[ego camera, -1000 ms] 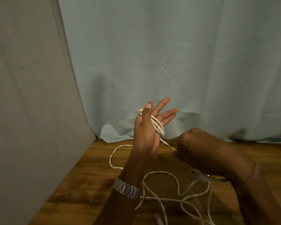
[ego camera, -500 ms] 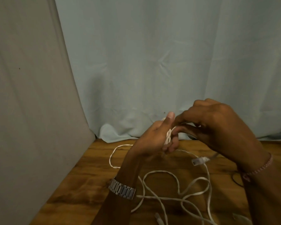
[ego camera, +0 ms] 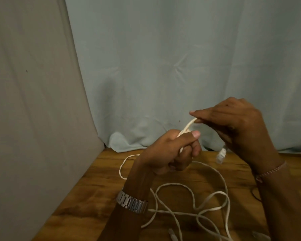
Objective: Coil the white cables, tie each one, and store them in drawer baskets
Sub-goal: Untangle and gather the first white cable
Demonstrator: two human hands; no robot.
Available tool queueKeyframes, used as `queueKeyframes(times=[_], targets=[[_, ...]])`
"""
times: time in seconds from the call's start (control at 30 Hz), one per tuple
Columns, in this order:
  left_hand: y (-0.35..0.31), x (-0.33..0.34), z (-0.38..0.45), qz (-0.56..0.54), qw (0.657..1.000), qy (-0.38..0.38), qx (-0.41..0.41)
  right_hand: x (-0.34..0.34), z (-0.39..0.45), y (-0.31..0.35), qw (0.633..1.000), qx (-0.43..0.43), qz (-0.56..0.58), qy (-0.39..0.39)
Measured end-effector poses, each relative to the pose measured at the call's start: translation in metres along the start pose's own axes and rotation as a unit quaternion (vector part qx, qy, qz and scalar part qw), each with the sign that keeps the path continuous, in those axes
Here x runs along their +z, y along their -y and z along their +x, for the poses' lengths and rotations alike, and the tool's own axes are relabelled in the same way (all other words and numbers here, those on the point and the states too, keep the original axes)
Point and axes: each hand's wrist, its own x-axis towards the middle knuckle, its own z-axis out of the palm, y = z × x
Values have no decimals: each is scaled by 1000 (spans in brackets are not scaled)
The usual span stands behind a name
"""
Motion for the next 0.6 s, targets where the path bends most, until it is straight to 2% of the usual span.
queueKeyframes(times=[0.1, 0.2, 0.4, 0.5, 0.6], targets=[[1, 3, 2, -33, 999, -16, 7, 14, -2, -1, 995, 68, 67, 41], [4, -1, 6, -75, 996, -27, 32, 28, -2, 1, 975, 129, 131, 125], [8, -7, 17, -217, 973, -26, 73, 34, -1, 11, 923, 217, 151, 281], [5, -6, 16, -261, 957, -77, 98, 35, 0, 19, 871, 258, 228, 350], [3, -1, 17, -267, 945, -163, 100, 39, 1, 26, 869, 260, 192, 375]])
